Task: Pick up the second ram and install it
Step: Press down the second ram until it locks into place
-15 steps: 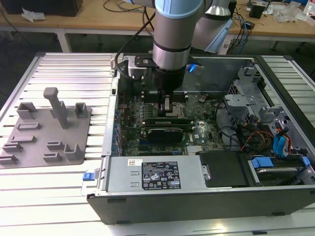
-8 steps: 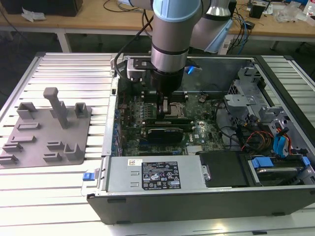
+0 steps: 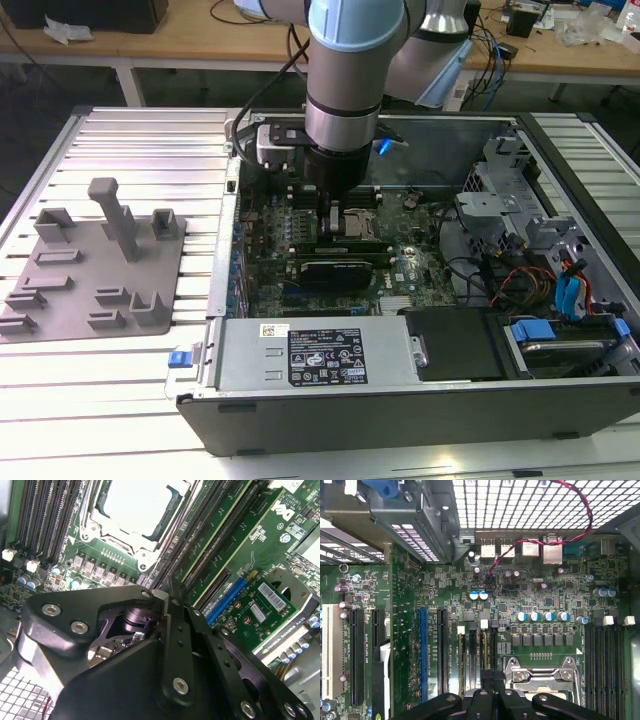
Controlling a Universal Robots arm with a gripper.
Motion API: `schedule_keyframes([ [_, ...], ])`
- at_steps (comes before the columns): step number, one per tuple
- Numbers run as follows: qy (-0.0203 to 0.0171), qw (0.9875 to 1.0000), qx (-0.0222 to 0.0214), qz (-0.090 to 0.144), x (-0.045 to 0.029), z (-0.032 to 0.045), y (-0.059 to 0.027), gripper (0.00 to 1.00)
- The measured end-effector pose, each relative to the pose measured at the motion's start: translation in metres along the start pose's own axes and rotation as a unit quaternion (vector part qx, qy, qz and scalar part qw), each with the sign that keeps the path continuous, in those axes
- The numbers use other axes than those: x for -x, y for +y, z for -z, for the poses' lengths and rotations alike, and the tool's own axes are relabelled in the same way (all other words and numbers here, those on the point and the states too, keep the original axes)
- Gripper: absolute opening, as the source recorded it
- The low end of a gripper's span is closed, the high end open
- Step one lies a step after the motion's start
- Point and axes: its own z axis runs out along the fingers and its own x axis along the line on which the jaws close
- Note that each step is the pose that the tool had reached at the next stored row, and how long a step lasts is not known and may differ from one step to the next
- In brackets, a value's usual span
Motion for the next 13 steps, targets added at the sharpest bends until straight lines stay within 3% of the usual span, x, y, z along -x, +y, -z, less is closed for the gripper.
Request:
schedule_keyframes([
  [10, -0.0002, 1.0, -0.0001, 0.0, 0.0, -0.0014, 0.0001, 0.08],
  [11, -0.0008, 1.0, -0.0007, 0.0, 0.0002, -0.0002, -0.0001, 0.08],
  [13, -0.0001, 1.0, -0.0001, 0.0, 0.0002, 0.0118, 0.0004, 0.08],
])
